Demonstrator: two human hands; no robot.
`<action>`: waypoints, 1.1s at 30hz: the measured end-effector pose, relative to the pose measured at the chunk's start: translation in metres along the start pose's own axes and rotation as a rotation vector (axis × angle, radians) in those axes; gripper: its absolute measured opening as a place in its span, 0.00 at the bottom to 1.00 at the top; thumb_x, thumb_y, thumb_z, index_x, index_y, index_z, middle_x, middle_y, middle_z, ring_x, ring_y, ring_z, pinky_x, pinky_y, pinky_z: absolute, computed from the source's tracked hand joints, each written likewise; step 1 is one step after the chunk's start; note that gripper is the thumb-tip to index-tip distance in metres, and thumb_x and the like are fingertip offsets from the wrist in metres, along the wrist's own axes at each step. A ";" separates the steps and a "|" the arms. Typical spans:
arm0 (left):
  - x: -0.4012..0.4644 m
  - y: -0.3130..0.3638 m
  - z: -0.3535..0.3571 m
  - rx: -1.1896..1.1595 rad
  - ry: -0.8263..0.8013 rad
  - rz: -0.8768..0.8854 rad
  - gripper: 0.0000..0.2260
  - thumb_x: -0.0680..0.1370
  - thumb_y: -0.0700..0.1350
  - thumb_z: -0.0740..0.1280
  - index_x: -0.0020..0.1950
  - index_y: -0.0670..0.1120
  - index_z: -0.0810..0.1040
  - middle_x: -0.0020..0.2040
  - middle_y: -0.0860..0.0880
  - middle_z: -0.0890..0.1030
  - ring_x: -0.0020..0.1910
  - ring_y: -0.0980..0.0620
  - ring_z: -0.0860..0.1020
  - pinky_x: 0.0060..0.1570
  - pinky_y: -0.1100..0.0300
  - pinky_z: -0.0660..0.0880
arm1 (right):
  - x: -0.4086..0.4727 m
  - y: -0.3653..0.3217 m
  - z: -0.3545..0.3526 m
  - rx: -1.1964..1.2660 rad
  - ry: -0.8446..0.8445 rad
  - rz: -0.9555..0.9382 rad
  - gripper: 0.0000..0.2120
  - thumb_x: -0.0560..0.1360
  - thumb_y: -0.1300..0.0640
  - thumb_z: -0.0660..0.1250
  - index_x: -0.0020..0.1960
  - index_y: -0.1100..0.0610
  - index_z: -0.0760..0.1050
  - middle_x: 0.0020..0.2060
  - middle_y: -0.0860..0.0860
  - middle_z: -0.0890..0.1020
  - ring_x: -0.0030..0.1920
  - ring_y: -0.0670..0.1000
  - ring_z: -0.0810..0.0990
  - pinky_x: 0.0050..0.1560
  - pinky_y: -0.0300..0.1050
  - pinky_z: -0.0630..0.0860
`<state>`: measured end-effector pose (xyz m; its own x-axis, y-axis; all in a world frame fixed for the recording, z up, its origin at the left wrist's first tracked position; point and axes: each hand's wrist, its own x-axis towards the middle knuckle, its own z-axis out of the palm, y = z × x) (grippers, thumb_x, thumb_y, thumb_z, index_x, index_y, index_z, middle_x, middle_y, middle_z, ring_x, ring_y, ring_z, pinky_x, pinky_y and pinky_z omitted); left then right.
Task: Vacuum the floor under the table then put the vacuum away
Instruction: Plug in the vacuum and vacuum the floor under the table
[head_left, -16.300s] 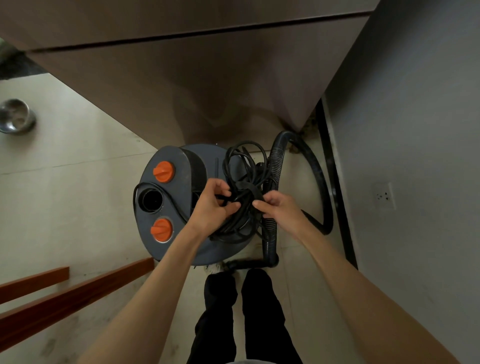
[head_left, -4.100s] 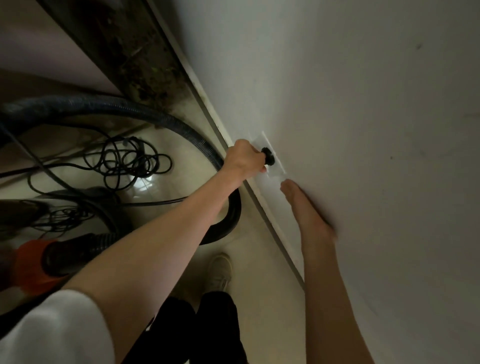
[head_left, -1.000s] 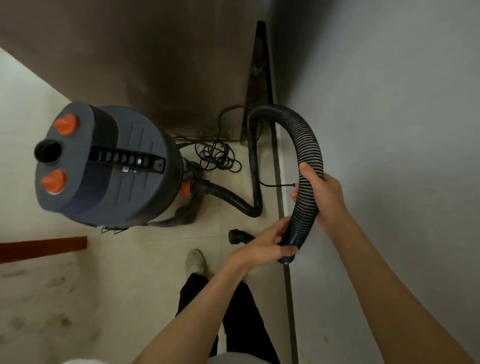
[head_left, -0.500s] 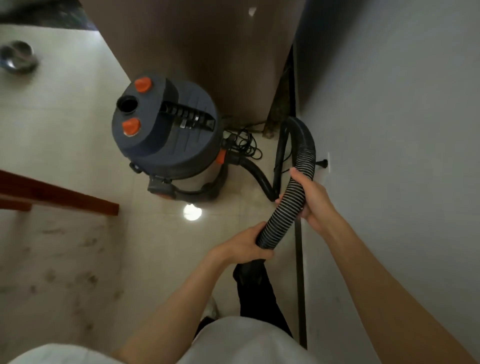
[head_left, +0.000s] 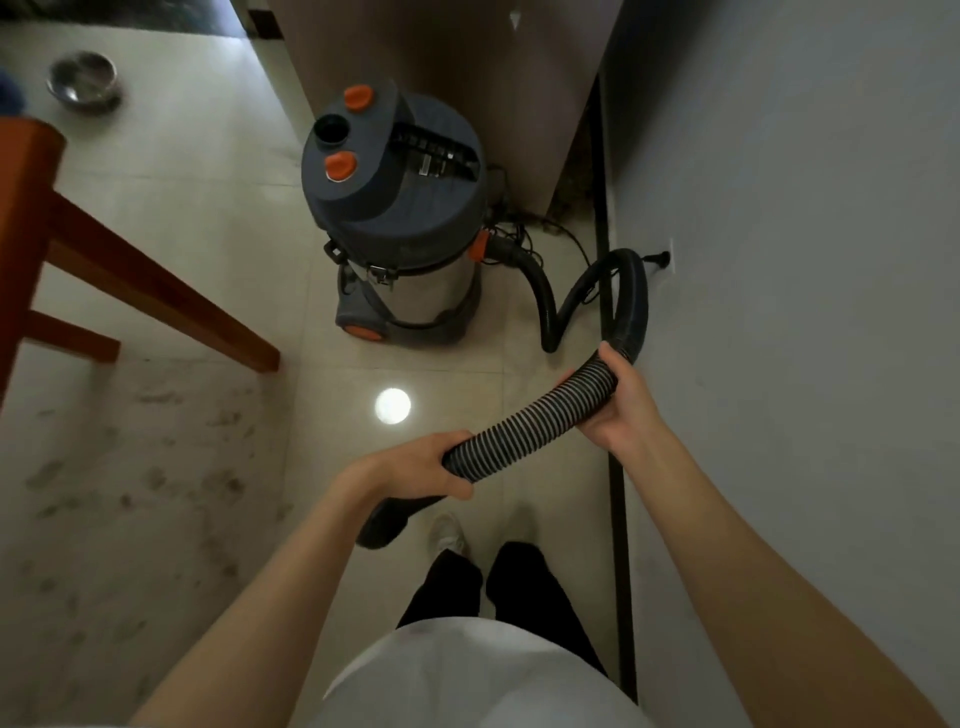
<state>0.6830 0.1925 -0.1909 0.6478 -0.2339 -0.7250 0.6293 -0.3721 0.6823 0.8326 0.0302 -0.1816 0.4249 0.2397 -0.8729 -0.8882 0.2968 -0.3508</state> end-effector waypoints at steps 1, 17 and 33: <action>-0.009 0.000 0.003 0.014 0.001 -0.006 0.14 0.73 0.39 0.67 0.45 0.57 0.68 0.42 0.53 0.72 0.41 0.57 0.71 0.42 0.63 0.68 | -0.005 0.001 -0.002 -0.001 0.005 -0.004 0.13 0.75 0.57 0.68 0.57 0.59 0.71 0.43 0.57 0.76 0.38 0.53 0.77 0.37 0.48 0.80; -0.119 0.042 0.059 0.113 0.645 0.216 0.19 0.72 0.42 0.72 0.58 0.53 0.69 0.47 0.54 0.75 0.47 0.57 0.76 0.44 0.65 0.73 | -0.112 -0.015 -0.007 -0.705 -0.080 -0.593 0.27 0.78 0.55 0.63 0.74 0.50 0.59 0.65 0.57 0.70 0.52 0.53 0.77 0.45 0.48 0.80; -0.198 0.061 -0.026 0.205 0.917 0.260 0.16 0.73 0.44 0.71 0.57 0.51 0.70 0.43 0.57 0.73 0.41 0.62 0.74 0.36 0.71 0.68 | -0.137 0.016 0.114 -1.734 -0.298 -1.580 0.29 0.71 0.60 0.72 0.70 0.58 0.67 0.65 0.58 0.71 0.66 0.58 0.67 0.69 0.60 0.64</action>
<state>0.6040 0.2393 -0.0031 0.8932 0.4271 -0.1406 0.3890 -0.5772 0.7180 0.7799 0.1076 -0.0292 0.5260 0.8154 0.2418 0.8108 -0.3949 -0.4321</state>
